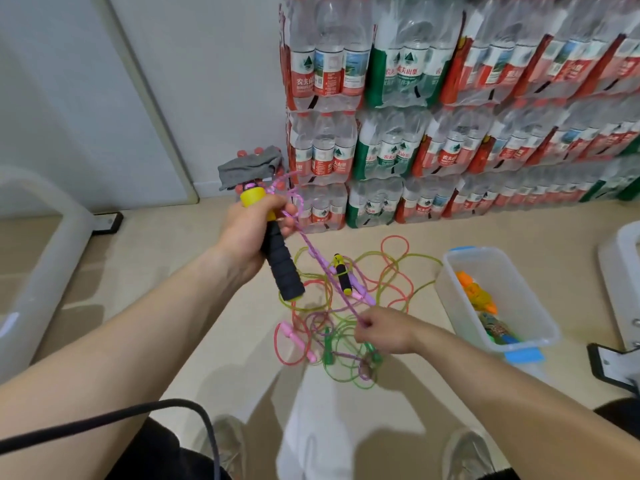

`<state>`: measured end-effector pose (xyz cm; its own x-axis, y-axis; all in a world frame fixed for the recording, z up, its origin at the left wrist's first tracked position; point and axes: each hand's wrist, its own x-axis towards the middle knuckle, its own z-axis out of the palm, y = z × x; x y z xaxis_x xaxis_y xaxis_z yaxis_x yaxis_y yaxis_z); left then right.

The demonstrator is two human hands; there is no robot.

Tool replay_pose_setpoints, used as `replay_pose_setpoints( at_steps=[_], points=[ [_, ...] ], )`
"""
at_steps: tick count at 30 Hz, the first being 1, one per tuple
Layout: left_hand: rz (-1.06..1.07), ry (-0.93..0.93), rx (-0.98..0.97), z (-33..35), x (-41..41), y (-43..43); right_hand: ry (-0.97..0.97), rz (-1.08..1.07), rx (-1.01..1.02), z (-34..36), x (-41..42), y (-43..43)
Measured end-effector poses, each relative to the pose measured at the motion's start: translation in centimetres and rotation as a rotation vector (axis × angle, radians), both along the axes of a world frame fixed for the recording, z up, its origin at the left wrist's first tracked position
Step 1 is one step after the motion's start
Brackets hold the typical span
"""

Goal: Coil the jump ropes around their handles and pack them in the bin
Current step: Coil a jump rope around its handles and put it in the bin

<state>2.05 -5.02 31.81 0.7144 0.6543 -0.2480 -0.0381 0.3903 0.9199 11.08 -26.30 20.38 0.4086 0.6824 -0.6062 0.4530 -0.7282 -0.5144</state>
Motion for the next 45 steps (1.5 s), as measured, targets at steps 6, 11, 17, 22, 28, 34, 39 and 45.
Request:
replay_pose_setpoints(
  at_steps=[6,11,17,22,28,34,39,45],
  points=[
    [0.101,0.241,0.362,-1.6,0.4,2.2,0.064,-0.368,0.120,-0.2,2.7,-1.9],
    [-0.110,0.348,0.492,-3.2,0.7,0.3,0.368,-0.604,0.580,4.8,2.2,0.2],
    [-0.586,0.262,0.453,-3.9,0.0,-3.5,0.555,-0.711,0.852,9.3,1.8,1.2],
    [-0.794,0.324,0.587,-4.6,-0.9,-5.3,0.667,-0.897,1.051,11.0,2.9,0.5],
    [-0.607,0.401,0.539,-4.8,-1.0,-5.3,0.516,-1.068,1.059,10.8,4.4,-0.5],
    [-0.404,0.224,0.161,-2.1,-0.3,-4.8,0.194,-0.907,0.557,6.6,2.7,-0.2],
    [-0.314,0.122,0.011,-0.9,0.0,-4.6,0.254,-0.402,0.358,4.8,-0.6,-0.1],
    [-0.141,0.064,0.061,-0.7,0.3,-2.4,0.100,-0.131,0.129,1.2,-1.4,-0.7]
  ],
)
